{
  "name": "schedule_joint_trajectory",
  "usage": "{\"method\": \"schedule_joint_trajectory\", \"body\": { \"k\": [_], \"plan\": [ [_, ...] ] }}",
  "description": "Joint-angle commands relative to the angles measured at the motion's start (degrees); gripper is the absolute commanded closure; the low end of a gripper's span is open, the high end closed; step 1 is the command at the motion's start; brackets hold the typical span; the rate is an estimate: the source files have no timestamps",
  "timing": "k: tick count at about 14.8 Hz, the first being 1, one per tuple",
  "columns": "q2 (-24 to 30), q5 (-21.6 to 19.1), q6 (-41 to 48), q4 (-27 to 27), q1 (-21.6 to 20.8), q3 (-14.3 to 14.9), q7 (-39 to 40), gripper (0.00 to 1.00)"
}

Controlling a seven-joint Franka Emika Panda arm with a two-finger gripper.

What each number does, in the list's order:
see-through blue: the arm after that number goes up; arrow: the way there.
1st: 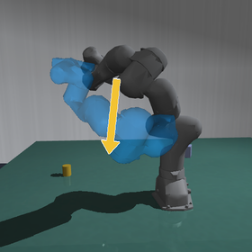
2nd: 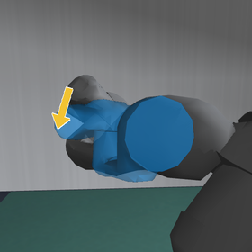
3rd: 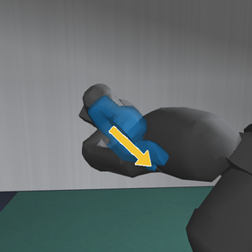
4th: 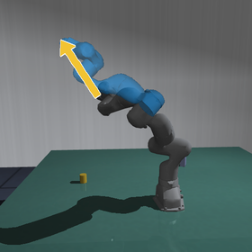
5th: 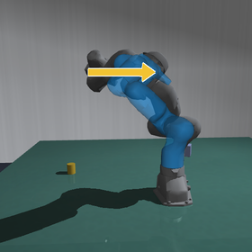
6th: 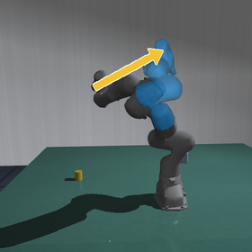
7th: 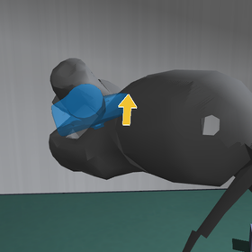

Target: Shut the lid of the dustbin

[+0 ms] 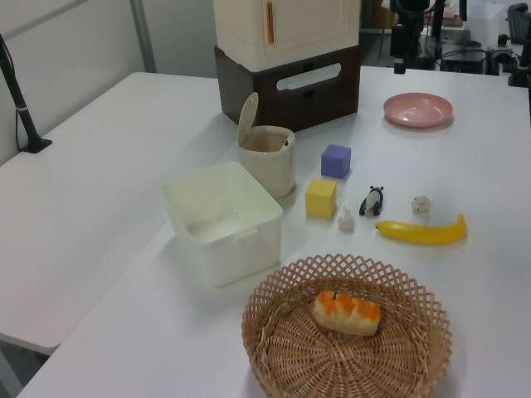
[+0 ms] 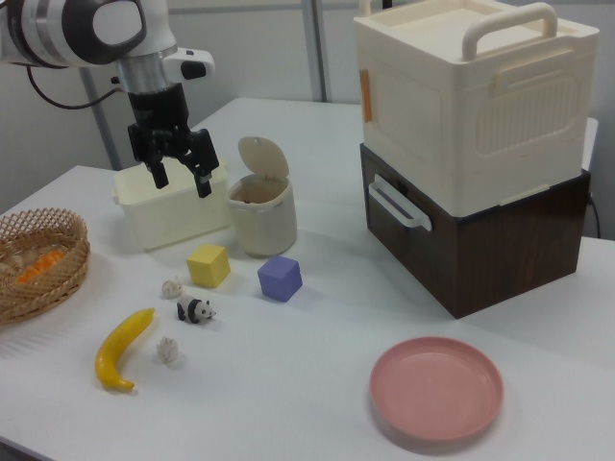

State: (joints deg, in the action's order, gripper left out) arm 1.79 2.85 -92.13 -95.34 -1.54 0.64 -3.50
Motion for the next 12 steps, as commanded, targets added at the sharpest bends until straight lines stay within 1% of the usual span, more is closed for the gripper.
{"method": "schedule_joint_trajectory", "body": {
  "k": [1, 10, 11, 12],
  "plan": [
    [0.14, -0.74, 1.34, 0.33, 0.13, 0.32, 1.3, 0.0],
    [0.14, -0.47, 1.51, 0.33, -0.13, 0.24, 1.3, 0.0],
    [0.23, -0.39, 1.51, 0.33, -0.05, 0.24, 1.3, 0.02],
    [0.14, -0.38, 1.51, 0.33, -0.04, 0.24, 1.39, 0.12]
  ]
}}
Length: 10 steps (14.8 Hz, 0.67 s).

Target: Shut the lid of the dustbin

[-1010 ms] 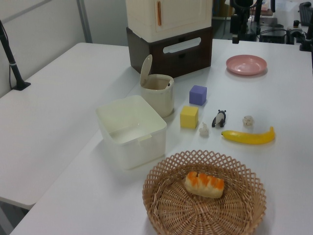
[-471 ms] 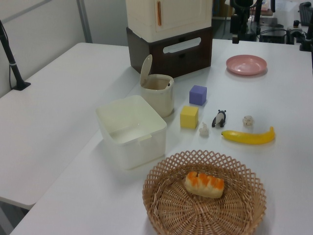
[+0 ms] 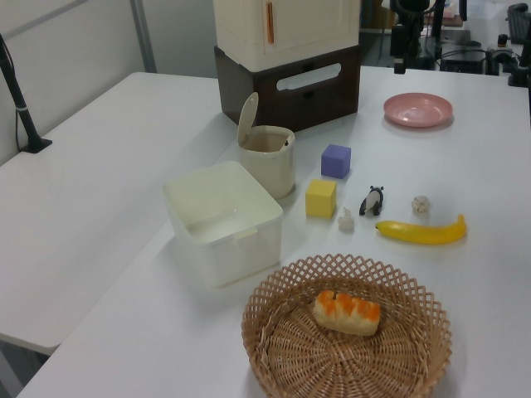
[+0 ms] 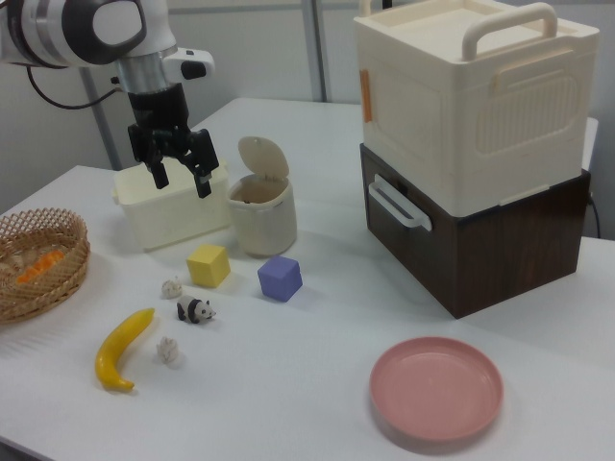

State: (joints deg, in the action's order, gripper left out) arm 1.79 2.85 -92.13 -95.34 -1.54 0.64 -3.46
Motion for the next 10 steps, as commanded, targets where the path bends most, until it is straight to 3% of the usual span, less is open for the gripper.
{"method": "schedule_joint_trajectory", "body": {
  "k": [1, 6, 7, 10],
  "plan": [
    [0.14, -0.39, 1.51, 0.33, -0.04, 0.24, 2.31, 0.21],
    [0.14, -0.91, 1.6, 0.33, 0.22, 0.24, 8.03, 0.94],
    [0.14, -0.91, 1.51, 0.33, 0.22, 0.24, 8.12, 1.0],
    [0.06, -0.82, 1.34, 1.29, 0.31, 0.32, 8.12, 1.0]
  ]
}}
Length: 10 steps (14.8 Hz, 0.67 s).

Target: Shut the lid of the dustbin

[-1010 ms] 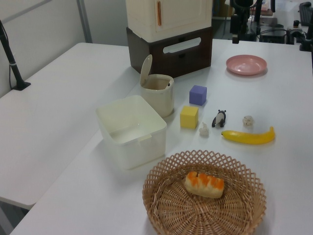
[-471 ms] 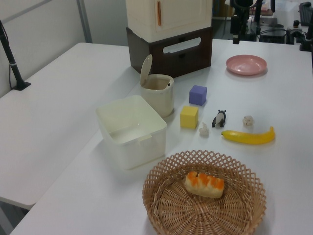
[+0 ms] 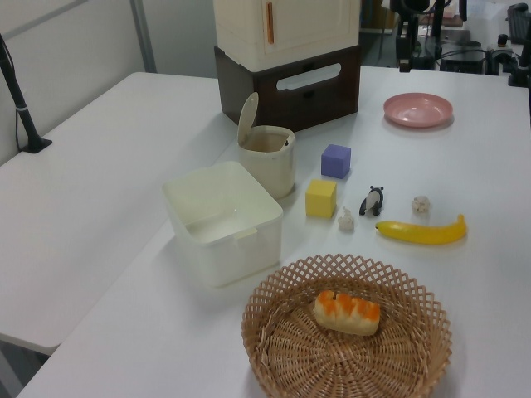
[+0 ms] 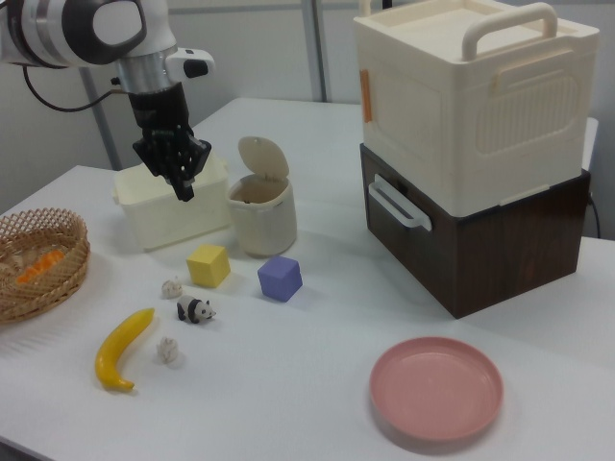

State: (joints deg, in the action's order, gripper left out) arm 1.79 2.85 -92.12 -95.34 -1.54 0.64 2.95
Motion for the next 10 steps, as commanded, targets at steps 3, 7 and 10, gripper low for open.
{"method": "schedule_joint_trajectory", "body": {
  "k": [3, 7, 10],
  "plan": [
    [-0.03, -0.65, 1.16, 1.64, 0.39, 0.32, 1.71, 1.0],
    [-1.25, -0.47, -0.51, 1.64, 0.04, 0.23, 1.79, 1.0],
    [-3.1, -0.82, -3.58, 3.13, -0.13, -0.2, 1.71, 1.0]
  ]
}}
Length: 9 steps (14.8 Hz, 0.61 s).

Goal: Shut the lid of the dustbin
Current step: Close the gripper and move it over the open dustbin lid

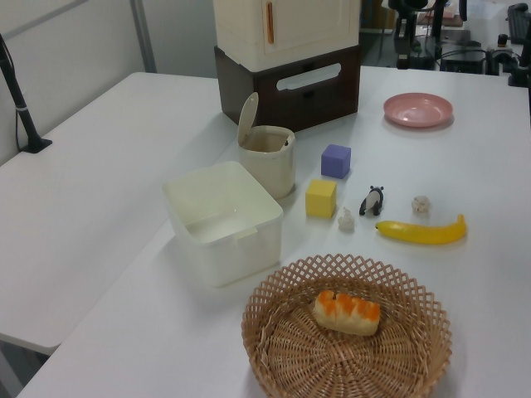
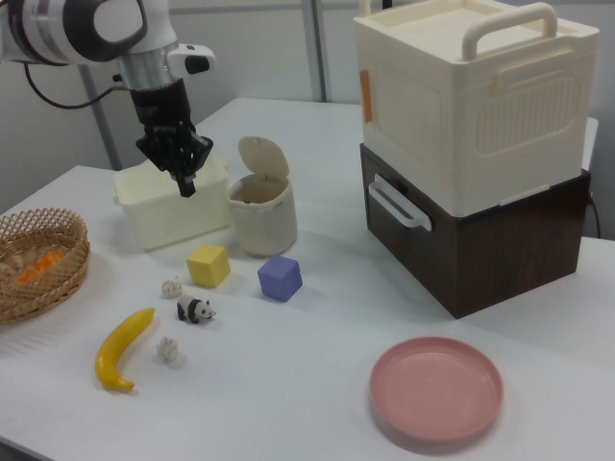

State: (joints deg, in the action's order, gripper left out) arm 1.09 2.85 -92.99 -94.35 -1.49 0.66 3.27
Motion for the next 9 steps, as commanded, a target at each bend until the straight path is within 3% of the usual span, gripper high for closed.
{"method": "schedule_joint_trajectory", "body": {
  "k": [1, 9],
  "plan": [
    [-3.19, -1.0, -3.59, 3.02, -0.18, -0.31, 1.39, 1.0],
    [-11.27, -0.65, -17.46, 10.32, -1.4, -0.58, 0.77, 1.0]
  ]
}}
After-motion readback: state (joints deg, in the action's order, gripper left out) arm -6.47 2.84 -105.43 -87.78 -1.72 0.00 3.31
